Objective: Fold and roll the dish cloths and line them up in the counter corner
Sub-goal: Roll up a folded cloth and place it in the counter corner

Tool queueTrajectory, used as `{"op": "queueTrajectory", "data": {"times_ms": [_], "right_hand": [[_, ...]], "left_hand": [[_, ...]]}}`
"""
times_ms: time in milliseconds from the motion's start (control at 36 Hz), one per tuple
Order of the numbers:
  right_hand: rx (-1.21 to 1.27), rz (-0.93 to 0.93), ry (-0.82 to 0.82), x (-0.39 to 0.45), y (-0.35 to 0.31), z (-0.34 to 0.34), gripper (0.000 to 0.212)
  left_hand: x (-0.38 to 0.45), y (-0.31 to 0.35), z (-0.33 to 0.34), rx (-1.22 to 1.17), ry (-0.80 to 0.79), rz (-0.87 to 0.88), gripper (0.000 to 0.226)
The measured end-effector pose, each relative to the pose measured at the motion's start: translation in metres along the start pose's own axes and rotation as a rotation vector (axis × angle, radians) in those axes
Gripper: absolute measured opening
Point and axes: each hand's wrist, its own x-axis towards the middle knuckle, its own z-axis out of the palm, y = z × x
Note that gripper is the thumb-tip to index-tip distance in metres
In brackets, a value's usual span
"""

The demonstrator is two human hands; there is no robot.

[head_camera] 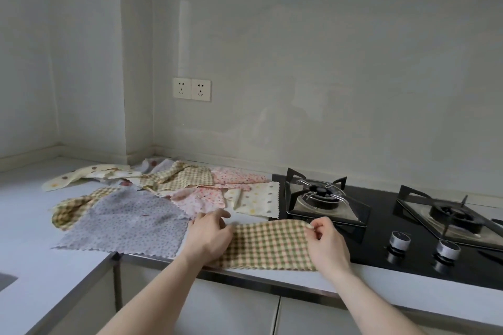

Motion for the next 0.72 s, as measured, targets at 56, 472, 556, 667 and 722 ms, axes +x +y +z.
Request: {"op": "queueTrajectory", "data": {"times_ms": [56, 472, 556, 667, 722], "right_hand": [[0.042, 0.015, 0.006, -0.001, 0.000, -0.001, 0.005], [0.217, 0.138, -0.150, 0.021, -0.040, -0.043, 0.037], [0.215, 0.121, -0.168, 0.023, -0.062, -0.050, 0.033], [0.183, 0.096, -0.213, 0.021, -0.086, -0.050, 0.026], [0.167, 0.078, -0.244, 0.018, -0.097, -0.046, 0.022]], "left_hand": [[-0.002, 0.001, -0.002, -0.009, -0.013, 0.000, 0.031], [-0.006, 0.000, -0.008, -0.025, -0.012, 0.024, 0.016], [-0.006, -0.001, -0.009, -0.067, -0.001, 0.021, 0.015], [-0.006, -0.003, -0.010, -0.198, -0.010, -0.012, 0.020], [-0.006, -0.003, -0.010, -0.248, -0.004, -0.021, 0.023]]}}
